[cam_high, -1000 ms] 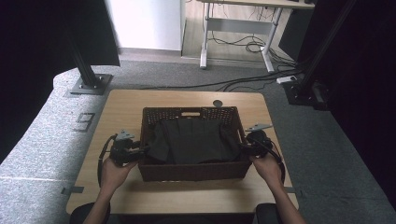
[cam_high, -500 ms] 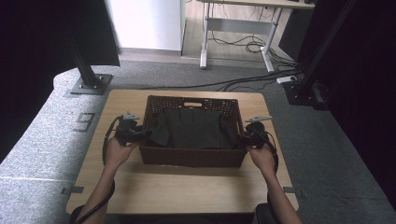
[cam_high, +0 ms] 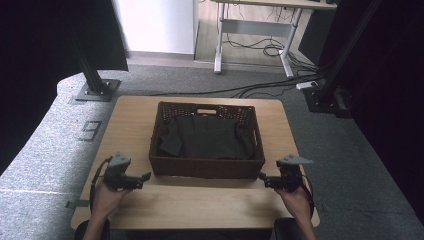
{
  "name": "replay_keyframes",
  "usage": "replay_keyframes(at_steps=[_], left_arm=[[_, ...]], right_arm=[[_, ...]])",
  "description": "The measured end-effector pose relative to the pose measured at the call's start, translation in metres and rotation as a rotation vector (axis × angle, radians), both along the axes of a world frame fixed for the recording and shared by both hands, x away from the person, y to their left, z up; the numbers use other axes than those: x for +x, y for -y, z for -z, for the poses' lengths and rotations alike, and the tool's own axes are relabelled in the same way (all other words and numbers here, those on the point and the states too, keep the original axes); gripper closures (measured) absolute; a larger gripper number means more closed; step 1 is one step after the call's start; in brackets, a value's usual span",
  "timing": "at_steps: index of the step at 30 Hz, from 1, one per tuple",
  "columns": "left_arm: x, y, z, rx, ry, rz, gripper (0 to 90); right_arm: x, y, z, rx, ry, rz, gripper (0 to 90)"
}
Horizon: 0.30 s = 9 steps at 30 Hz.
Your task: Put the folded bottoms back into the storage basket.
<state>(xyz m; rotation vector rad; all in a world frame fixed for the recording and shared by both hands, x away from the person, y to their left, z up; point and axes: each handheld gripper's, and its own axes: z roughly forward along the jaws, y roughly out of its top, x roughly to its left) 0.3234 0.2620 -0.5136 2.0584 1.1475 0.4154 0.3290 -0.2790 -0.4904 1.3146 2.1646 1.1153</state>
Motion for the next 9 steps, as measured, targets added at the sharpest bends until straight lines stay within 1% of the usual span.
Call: replay_keyframes(at_steps=[1,2,3,4,5,6,7,8,9], left_arm=[[0.000,0.001,0.009,0.029,-0.020,-0.003,0.0],[0.000,0.004,0.015,0.058,-0.029,-0.003,0.0],[0.001,0.007,0.019,0.081,-0.035,0.006,0.0],[0.002,0.009,0.022,0.091,-0.040,0.012,0.0],[0.004,0.012,0.026,0.115,-0.047,0.017,0.0],[0.006,0.013,0.030,0.129,-0.050,0.017,0.0],[0.007,0.013,0.034,0.118,-0.057,0.028,0.0],[0.008,0.012,0.035,0.109,-0.052,0.030,0.0],[0.008,0.011,0.035,0.109,-0.051,0.033,0.0]], right_arm=[[0.001,0.001,0.014,-0.004,-0.040,0.001,4.9],[0.002,0.001,0.027,-0.017,-0.071,0.008,4.2],[0.003,0.000,0.039,-0.042,-0.081,0.013,3.3],[0.005,-0.001,0.053,-0.076,-0.093,0.019,1.7],[0.006,-0.002,0.060,-0.100,-0.104,0.025,0.0],[0.006,-0.003,0.065,-0.123,-0.074,0.031,0.0],[0.006,-0.003,0.065,-0.126,-0.076,0.030,0.0],[0.006,-0.004,0.065,-0.128,-0.077,0.027,0.0],[0.006,-0.003,0.066,-0.123,-0.067,0.031,0.0]])
